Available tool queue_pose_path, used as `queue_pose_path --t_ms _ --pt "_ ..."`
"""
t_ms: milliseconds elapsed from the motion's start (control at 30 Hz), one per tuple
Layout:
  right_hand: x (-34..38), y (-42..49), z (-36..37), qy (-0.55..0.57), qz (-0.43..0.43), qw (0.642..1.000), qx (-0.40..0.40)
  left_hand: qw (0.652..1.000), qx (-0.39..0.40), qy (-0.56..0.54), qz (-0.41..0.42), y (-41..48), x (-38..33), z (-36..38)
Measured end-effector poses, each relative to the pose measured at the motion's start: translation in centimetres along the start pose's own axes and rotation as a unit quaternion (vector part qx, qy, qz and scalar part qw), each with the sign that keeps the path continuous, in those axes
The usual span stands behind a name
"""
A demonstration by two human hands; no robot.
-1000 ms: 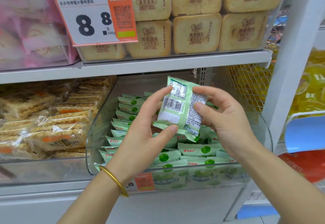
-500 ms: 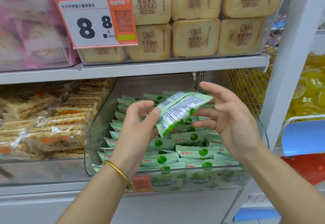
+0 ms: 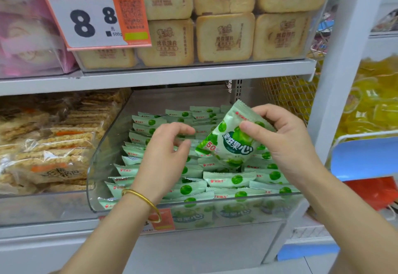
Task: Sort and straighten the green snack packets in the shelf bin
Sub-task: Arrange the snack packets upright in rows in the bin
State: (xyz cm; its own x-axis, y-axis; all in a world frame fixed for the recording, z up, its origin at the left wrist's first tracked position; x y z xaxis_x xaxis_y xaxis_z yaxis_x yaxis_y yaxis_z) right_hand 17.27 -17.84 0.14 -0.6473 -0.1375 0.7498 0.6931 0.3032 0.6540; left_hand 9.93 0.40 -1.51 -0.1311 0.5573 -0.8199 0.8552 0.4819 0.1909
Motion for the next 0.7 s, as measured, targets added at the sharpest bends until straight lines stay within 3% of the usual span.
queue_pose_path --t_ms 133,367,533,700 --pt "-0.5 -0.1 0.3 -0.037 0.012 0.999 0.031 0.999 -0.006 0.036 0.019 0.0 -0.1 0.2" --pt "-0.9 0.2 2.8 -0.148 -0.001 0.972 0.18 0.999 0.006 0.032 0.012 -0.1 -0.1 0.5" --pt "-0.7 0.6 3.2 -0.174 -0.015 0.957 0.231 0.999 0.013 0.036 0.014 -0.1 0.2 0.7" --pt "-1.9 -1.4 6.5 -0.3 -0.057 0.895 0.325 0.999 0.016 0.032 0.019 -0.1 0.2 0.8"
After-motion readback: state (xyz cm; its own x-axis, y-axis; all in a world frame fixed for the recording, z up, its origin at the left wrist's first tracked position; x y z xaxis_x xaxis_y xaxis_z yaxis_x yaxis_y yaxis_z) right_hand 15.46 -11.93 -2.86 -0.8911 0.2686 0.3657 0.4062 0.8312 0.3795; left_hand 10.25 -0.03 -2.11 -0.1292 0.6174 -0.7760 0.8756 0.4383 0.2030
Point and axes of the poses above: each hand's wrist, its own y-axis towards the middle knuckle, its own z-axis out of the palm, x = y × z, the point moved 9 cm from there along y, towards the middle knuckle, and after that the axes turned 13 degrees about -z, right-handed, at the moved point
